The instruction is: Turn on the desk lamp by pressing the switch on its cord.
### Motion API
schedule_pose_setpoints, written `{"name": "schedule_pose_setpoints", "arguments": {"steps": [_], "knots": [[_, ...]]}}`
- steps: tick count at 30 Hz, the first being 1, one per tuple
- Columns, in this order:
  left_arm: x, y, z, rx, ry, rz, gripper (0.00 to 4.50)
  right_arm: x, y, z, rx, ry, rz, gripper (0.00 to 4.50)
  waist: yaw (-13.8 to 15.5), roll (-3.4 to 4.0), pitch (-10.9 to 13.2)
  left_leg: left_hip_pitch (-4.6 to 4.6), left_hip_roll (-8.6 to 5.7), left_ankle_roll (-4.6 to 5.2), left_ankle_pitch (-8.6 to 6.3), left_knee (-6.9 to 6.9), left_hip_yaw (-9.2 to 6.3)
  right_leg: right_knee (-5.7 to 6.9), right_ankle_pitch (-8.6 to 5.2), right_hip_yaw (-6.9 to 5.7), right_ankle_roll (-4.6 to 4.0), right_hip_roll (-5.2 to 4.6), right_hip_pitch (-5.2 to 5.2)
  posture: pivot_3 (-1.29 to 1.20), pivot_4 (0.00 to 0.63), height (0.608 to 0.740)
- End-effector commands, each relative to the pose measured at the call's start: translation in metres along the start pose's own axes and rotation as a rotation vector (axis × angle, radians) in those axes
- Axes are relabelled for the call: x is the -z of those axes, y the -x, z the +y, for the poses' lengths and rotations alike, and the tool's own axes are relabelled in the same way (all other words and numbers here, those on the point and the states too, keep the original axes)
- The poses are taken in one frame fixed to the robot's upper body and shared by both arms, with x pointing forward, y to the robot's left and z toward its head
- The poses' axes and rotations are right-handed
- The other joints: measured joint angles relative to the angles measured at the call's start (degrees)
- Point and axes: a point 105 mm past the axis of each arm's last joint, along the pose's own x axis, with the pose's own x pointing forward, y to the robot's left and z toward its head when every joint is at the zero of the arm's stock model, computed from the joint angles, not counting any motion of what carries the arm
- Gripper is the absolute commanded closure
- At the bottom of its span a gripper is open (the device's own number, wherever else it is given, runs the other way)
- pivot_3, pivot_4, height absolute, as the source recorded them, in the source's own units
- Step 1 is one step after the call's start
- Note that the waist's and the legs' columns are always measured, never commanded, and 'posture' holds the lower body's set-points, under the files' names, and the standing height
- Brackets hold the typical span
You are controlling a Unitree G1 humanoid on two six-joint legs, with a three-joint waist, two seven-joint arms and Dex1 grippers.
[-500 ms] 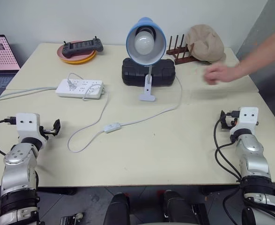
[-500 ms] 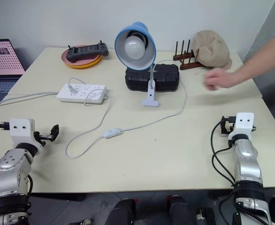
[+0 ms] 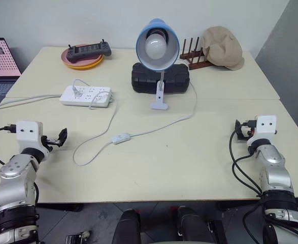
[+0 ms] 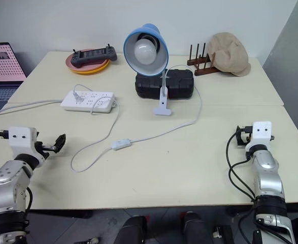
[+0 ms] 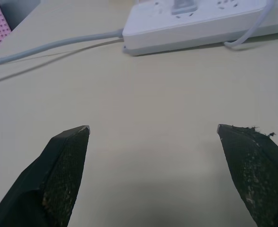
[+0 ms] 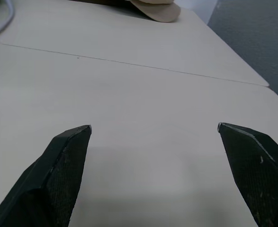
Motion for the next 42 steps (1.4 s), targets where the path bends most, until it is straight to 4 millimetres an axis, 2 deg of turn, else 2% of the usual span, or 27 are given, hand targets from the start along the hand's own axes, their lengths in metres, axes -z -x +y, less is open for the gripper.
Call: {"name": "schedule_pose_setpoints", "arguments": {"steps": [1, 3, 6, 11, 14, 20, 24, 32, 34, 37, 38, 42], "knots": [[-0.040, 0.009, -0.017, 0.190, -0.041, -0.064, 0.00, -0.038, 0.002, 0.030, -0.242, -0.011, -0.109, 0.01, 0.0, 0.01, 0.0, 0.00, 0.00, 0.00, 0.00, 0.00, 0.00, 0.00, 0.00, 0.00, 0.00, 0.00, 0.00, 0.00, 0.150, 0.740], [-0.052, 0.016, -0.043, 0.395, -0.098, -0.025, 0.00, -0.051, 0.014, 0.060, -0.498, 0.014, -0.107, 0.01, -0.1, 0.03, 0.0, 0.00, 0.01, 0.00, 0.00, 0.00, 0.00, 0.01, 0.00, 0.00, 0.00, 0.01, 0.00, 0.00, 0.150, 0.740], [-0.058, 0.026, -0.071, 0.605, -0.147, 0.040, 0.00, -0.058, 0.036, 0.087, -0.771, 0.039, -0.070, 0.01, 0.0, 0.05, 0.0, -0.01, 0.00, 0.00, 0.00, -0.01, -0.01, -0.03, -0.01, -0.01, 0.01, 0.00, 0.00, 0.00, 0.150, 0.740], [-0.053, 0.034, -0.105, 0.831, -0.244, 0.149, 0.00, -0.062, 0.076, 0.119, -1.108, 0.082, 0.024, 0.01, 0.1, 0.06, 0.0, 0.02, 0.01, 0.01, 0.00, -0.01, -0.02, -0.01, -0.09, -0.03, 0.00, 0.01, 0.02, 0.00, 0.150, 0.740], [-0.046, 0.028, -0.126, 0.901, -0.282, 0.162, 0.00, -0.062, 0.096, 0.133, -1.240, 0.085, 0.077, 0.01, 0.1, 0.06, 0.0, 0.02, 0.02, 0.01, 0.00, 0.01, -0.01, -0.01, -0.17, -0.03, 0.07, 0.03, 0.01, 0.00, 0.150, 0.740], [-0.030, 0.013, -0.142, 0.921, -0.315, 0.174, 0.00, -0.066, 0.103, 0.142, -1.261, 0.072, 0.079, 0.01, 0.2, 0.05, 0.0, 0.01, 0.03, 0.01, 0.00, 0.05, -0.02, 0.00, -0.22, -0.02, 0.19, 0.05, 0.01, 0.00, 0.150, 0.740], [-0.019, -0.009, -0.135, 0.842, -0.366, 0.158, 0.00, -0.068, 0.105, 0.141, -1.238, 0.061, 0.076, 0.01, 0.2, 0.05, 0.0, -0.01, 0.03, 0.01, 0.00, 0.03, -0.03, -0.01, -0.22, -0.04, 0.20, 0.05, -0.01, 0.00, 0.150, 0.740], [-0.012, -0.015, -0.124, 0.910, -0.342, 0.197, 0.00, -0.065, 0.105, 0.136, -1.203, 0.040, 0.086, 0.01, 0.2, 0.04, 0.0, -0.08, 0.01, 0.01, 0.00, 0.05, -0.05, -0.02, -0.22, -0.06, 0.20, 0.04, -0.03, 0.00, 0.150, 0.740], [-0.018, -0.019, -0.130, 0.940, -0.257, 0.164, 0.00, -0.061, 0.105, 0.136, -1.198, 0.037, 0.089, 0.01, 0.2, 0.04, 0.0, -0.07, 0.02, 0.01, 0.00, 0.04, -0.06, 0.00, -0.22, -0.07, 0.20, 0.05, -0.03, 0.00, 0.150, 0.740], [-0.012, -0.019, -0.135, 0.981, -0.284, 0.177, 0.00, -0.059, 0.105, 0.135, -1.188, 0.028, 0.091, 0.01, 0.3, 0.04, 0.0, -0.08, 0.02, 0.01, 0.00, 0.07, -0.09, 0.03, -0.22, -0.10, 0.20, 0.05, -0.03, 0.00, 0.150, 0.740], [-0.010, -0.019, -0.136, 0.985, -0.294, 0.185, 0.36, -0.059, 0.105, 0.134, -1.186, 0.028, 0.090, 0.00, 0.3, 0.04, 0.0, -0.10, 0.01, 0.01, 0.00, 0.09, -0.08, 0.02, -0.21, -0.08, 0.22, 0.05, -0.03, 0.00, 0.150, 0.740], [-0.010, -0.019, -0.136, 0.982, -0.273, 0.178, 1.18, -0.058, 0.105, 0.134, -1.178, 0.030, 0.088, 0.00, 0.2, 0.04, 0.0, -0.09, 0.02, 0.01, 0.00, 0.09, -0.08, 0.02, -0.21, -0.07, 0.21, 0.05, -0.03, 0.00, 0.150, 0.740]]}}
